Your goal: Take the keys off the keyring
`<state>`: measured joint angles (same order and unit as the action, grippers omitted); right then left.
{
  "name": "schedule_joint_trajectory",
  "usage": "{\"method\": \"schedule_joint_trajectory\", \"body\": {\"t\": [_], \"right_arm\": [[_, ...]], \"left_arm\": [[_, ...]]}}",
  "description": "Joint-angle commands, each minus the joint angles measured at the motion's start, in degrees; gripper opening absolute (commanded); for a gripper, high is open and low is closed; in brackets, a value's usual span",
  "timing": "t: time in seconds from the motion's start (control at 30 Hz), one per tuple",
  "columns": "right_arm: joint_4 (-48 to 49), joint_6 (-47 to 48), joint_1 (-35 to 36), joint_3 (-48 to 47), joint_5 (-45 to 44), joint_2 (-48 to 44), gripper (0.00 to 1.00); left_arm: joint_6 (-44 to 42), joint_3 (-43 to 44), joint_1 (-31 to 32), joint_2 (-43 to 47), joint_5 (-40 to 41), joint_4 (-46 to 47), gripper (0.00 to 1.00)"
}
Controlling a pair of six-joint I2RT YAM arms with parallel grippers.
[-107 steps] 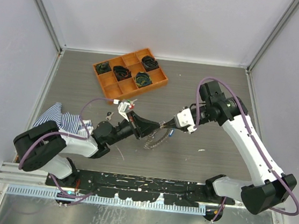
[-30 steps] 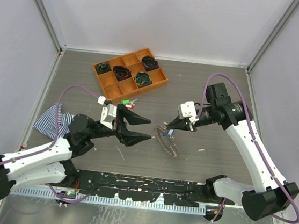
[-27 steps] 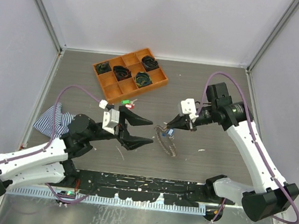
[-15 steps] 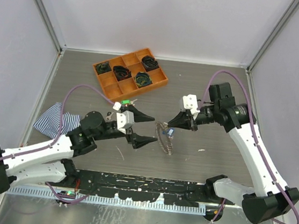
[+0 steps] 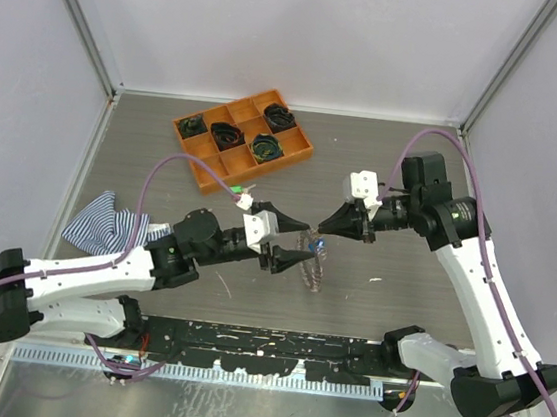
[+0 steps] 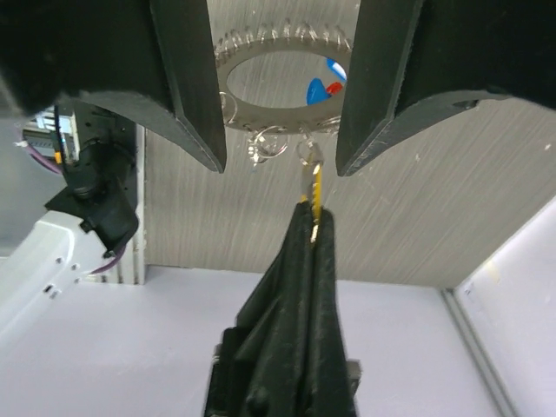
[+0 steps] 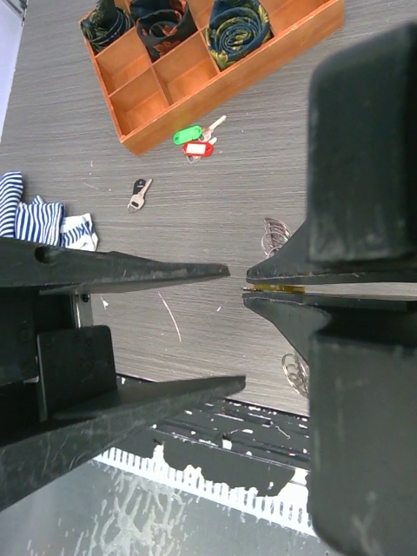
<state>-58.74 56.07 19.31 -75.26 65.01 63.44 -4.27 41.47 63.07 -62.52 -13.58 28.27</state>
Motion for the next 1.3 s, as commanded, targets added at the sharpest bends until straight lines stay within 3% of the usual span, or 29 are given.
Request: {"method": "schedule_joint_trajectory", "body": {"t": [0.0, 0.1, 0.23, 0.33, 0.4, 0.5, 0.67, 0.9, 1.0, 1.27], "right_arm": [[0.52, -1.66, -0.16, -3.38, 1.44, -1.59, 0.01], [-0.32, -1.69, -0.15, -4.1, 1.22, -1.56, 0.01], [-0.41, -1.95, -0.17, -4.36, 0.88, -1.54, 0.01], [-0.83, -2.08, -0.23, -5.68, 0.79, -0.25, 0.01], [-1.02, -1.85, -0.24, -6.17, 0.85, 0.7, 0.01], [-0.21, -2.57, -0.23, -5.94, 0.15, 1.82, 0.01], [2.4, -5.18, -0.31, -4.94, -0.25, 1.0, 0.01], [3.52, -5.97, -0.65, -4.44, -0.24, 1.97, 0.01], [4.22, -6.38, -0.65, -4.11, -0.37, 2.23, 0.01], [5.01, -7.41, -0.6, -3.59, 1.44, 1.62, 0.01]], "left_arm": [[-1.68, 5.47, 1.14, 0.24, 6.32, -1.36, 0.54], [-3.82, 13.34, 1.22, 0.21, 6.79, -15.74, 0.56], [-14.79, 25.24, 0.8, 0.34, -1.09, -35.55, 0.68], [-14.62, 29.97, -3.38, 0.43, -9.69, -40.33, 0.71], [-12.11, 29.76, -7.61, -0.06, -18.32, -39.88, 0.72], [-8.49, 25.86, -10.53, -1.31, -23.5, -37.51, 0.66], [-3.6, 12.91, -10.51, 0.59, -18.56, -15.15, 0.57], [-6.24, 13.04, -10.6, -0.84, -20.02, -13.76, 0.52], [-6.46, 11.13, -10.6, -2.94, -18.97, -7.93, 0.54], [-0.97, 12.97, -10.41, -6.51, -15.38, -7.32, 0.51]]}}
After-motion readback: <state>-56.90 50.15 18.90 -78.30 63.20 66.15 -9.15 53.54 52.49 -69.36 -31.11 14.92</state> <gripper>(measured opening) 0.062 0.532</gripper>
